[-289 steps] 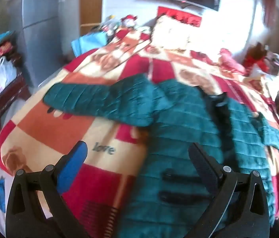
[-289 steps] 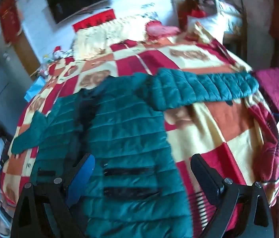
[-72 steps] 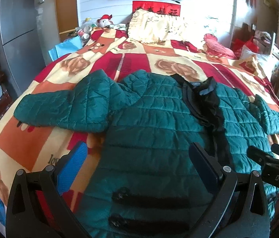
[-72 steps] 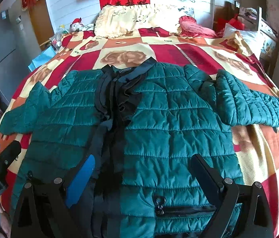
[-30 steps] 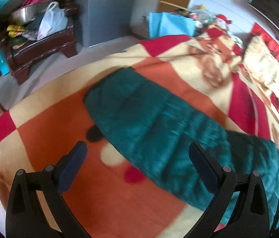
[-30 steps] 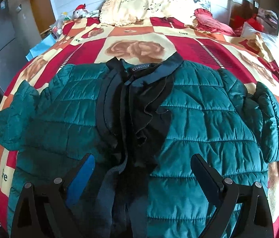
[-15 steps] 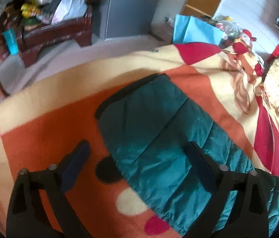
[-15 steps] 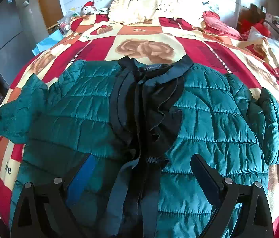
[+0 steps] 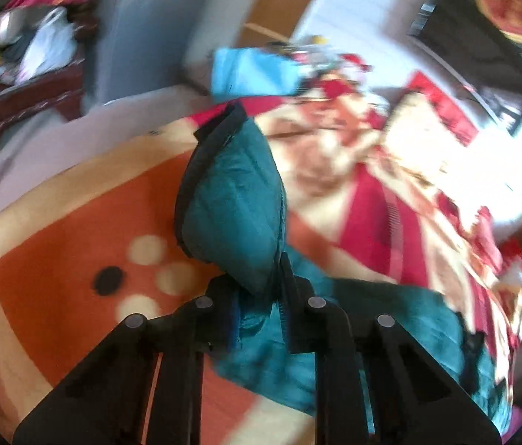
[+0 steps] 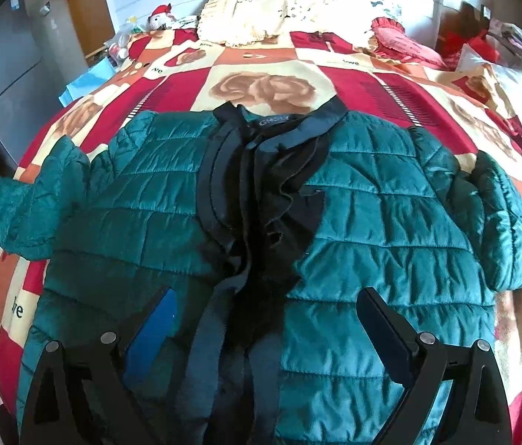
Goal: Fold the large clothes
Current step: 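Lift the held sleeve across the jacket body and open the left tool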
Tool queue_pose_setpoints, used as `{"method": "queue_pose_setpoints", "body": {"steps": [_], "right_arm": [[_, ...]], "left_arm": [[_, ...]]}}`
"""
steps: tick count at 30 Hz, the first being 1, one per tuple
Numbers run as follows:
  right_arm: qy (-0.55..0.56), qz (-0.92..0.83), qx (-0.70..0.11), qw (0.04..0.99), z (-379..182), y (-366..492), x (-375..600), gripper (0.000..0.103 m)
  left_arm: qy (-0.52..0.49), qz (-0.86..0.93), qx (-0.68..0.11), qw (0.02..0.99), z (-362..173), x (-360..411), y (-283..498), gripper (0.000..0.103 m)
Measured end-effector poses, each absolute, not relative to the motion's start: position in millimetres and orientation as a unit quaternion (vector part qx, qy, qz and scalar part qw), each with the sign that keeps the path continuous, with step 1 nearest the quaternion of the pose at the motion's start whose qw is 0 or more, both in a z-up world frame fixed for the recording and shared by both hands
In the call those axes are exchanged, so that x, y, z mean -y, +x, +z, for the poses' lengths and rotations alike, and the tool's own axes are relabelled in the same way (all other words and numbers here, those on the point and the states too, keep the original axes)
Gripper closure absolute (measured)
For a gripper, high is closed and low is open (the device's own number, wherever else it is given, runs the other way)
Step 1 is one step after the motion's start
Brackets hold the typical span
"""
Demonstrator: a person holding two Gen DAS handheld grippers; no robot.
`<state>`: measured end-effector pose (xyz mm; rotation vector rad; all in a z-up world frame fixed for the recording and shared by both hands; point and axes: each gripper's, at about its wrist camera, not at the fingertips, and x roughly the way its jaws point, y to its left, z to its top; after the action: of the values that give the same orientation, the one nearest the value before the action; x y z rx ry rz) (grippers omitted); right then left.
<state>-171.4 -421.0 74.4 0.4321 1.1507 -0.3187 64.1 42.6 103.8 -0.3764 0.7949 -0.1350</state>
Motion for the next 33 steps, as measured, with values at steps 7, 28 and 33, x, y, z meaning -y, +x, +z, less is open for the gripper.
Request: {"method": "queue_pose_setpoints", "body": {"steps": [7,28,33], "right_arm": [[0.216,-0.162,-0.526,0.806,85,-191,434,0.006],[0.248,-0.214,-0.514,0.793,90,-258,492,0.006],[0.257,-0.223,-0.516,0.786,83,-272,503,0.006]], "left_arm": [[-0.137,-0.202,-0.363,0.899,157,46,6,0.088],[0.016,-0.377,-0.425,0.823,108,302,-121,0.088],[0.05,-0.377,-0.449,0.809,75,336,-138,0.088]]}}
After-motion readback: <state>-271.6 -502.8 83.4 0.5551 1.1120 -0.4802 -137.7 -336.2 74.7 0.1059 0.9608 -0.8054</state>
